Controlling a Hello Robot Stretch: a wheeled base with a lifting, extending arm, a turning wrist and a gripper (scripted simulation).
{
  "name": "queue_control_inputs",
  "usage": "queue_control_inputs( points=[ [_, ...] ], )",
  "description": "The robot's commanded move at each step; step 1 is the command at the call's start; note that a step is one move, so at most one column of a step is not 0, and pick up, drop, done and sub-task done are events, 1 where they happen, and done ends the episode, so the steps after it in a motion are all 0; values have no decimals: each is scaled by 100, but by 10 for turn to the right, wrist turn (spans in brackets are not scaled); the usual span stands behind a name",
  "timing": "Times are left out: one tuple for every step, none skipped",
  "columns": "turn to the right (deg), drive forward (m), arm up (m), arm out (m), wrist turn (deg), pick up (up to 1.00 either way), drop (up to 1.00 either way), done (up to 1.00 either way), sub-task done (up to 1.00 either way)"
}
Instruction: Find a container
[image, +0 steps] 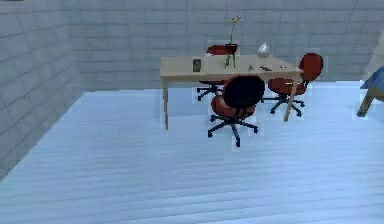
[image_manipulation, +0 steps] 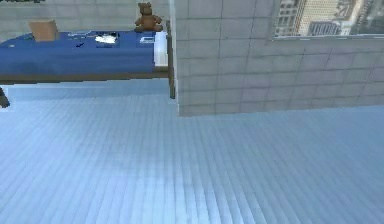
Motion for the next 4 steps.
queue_control_inputs(
  points=[
    [0, 100, 0, 0, 0, 0, 0, 0, 0],
    [-120, 0, 0, 0, 0, 0, 0, 0, 0],
    [0, 25, 0, 0, 0, 0, 0, 0, 0],
    [390, 0, 0, 0, 0, 0, 0, 0, 0]
  ],
)
